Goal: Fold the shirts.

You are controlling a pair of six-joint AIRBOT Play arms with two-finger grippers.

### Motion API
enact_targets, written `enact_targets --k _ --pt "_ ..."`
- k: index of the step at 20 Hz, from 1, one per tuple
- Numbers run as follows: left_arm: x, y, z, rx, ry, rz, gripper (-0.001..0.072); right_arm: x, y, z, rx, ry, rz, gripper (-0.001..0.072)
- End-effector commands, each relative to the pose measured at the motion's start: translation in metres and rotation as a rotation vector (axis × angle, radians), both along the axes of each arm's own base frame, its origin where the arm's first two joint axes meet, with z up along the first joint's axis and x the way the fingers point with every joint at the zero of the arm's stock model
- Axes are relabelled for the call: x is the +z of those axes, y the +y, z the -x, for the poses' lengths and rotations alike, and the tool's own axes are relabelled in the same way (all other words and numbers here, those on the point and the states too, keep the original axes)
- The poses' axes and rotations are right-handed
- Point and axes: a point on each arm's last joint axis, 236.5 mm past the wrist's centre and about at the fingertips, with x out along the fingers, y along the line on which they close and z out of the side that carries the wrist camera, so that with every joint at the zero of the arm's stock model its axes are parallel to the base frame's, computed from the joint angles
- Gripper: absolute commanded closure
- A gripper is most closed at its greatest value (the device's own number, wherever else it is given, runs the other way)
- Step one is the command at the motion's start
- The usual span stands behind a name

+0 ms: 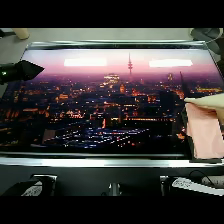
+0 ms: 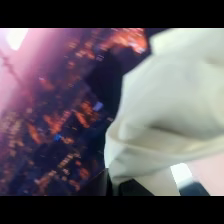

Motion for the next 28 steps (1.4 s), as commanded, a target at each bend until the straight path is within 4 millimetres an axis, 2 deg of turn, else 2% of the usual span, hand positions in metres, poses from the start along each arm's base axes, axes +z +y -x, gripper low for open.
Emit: enact_targets --k 1,3,5,7,9,11,13,14,15,16,17,18,20,21,22,23,24,25,26,27,28 --pt "0.0 0.0 0.0 -0.008 -0.007 -0.01 0.067 -0.024 -0.018 0.06 -0.064 0.24 0.05 0.0698" --pt "0.0 0.0 0.0 -0.009 -0.008 -0.012 0.067 -0.042 -0.027 0.081 -0.113 0.343 0.074 0.0699" --pt "0.0 0.0 0.0 -0.009 -0.008 -0.012 0.067 -0.072 -0.015 0.106 -0.105 0.451 0.032 0.0698" --pt "0.0 0.0 0.0 -0.009 -0.008 -0.012 0.067 -0.109 0.006 0.144 -0.085 0.593 -0.016 0.0698" --pt "0.0 0.0 0.0 -0.009 -0.008 -0.011 0.067 -0.14 0.01 0.185 -0.082 0.764 -0.017 0.0698" --pt "0.0 -0.001 0.0 -0.01 -0.008 -0.011 0.067 -0.158 0.004 0.19 -0.091 0.786 0.006 0.0698" --pt "0.001 -0.001 0.001 -0.01 -0.009 -0.011 0.0671 -0.164 -0.004 0.187 -0.092 0.768 0.043 0.0696" --pt "0.001 -0.001 0.001 -0.01 -0.01 -0.01 0.067 -0.164 -0.007 0.186 -0.087 0.76 0.056 0.0677" --pt "0.002 -0.002 0.001 -0.012 -0.01 -0.003 0.067 -0.165 -0.011 0.182 -0.076 0.742 0.076 0.0451" --pt "0.005 -0.005 0.001 -0.018 -0.014 0.015 0.0671 -0.164 -0.012 0.173 -0.039 0.696 0.088 0.0" --pt "0.011 -0.008 0.001 -0.023 -0.025 0.032 0.0672 -0.156 -0.011 0.155 -0.004 0.615 0.094 0.0028" --pt "0.021 -0.01 0.001 -0.029 -0.049 0.022 0.0673 -0.141 -0.015 0.127 -0.004 0.491 0.115 0.002" --pt "0.038 -0.003 -0.006 0.004 -0.107 -0.1 0.0674 -0.075 -0.021 0.044 -0.007 0.126 0.191 0.0026" --pt "0.041 0.009 -0.015 0.069 -0.113 -0.197 0.0674 -0.034 -0.019 0.008 0.017 -0.011 0.288 0.0029" --pt "0.04 0.026 -0.028 0.15 -0.11 -0.318 0.0675 -0.001 -0.008 -0.021 0.068 -0.097 0.399 0.0029" --pt "0.035 0.039 -0.04 0.225 -0.094 -0.426 0.0674 0.023 0.012 -0.045 0.13 -0.147 0.501 0.003" --pt "0.025 0.045 -0.051 0.266 -0.069 -0.51 0.0672 0.036 0.042 -0.067 0.195 -0.173 0.583 0.0033" --pt "0.007 0.041 -0.059 0.255 -0.034 -0.569 0.0671 0.034 0.078 -0.083 0.246 -0.163 0.62 0.0076" --pt "-0.023 0.028 -0.063 0.212 0.039 -0.587 0.0604 0.02 0.111 -0.092 0.305 -0.119 0.627 0.0063" --pt "-0.062 0.014 -0.055 0.154 0.173 -0.593 0.0323 -0.005 0.148 -0.094 0.403 -0.049 0.594 0.0008" --pt "-0.1 0.005 -0.037 0.098 0.33 -0.611 0.0061 -0.033 0.178 -0.088 0.501 0.039 0.541 0.0008"
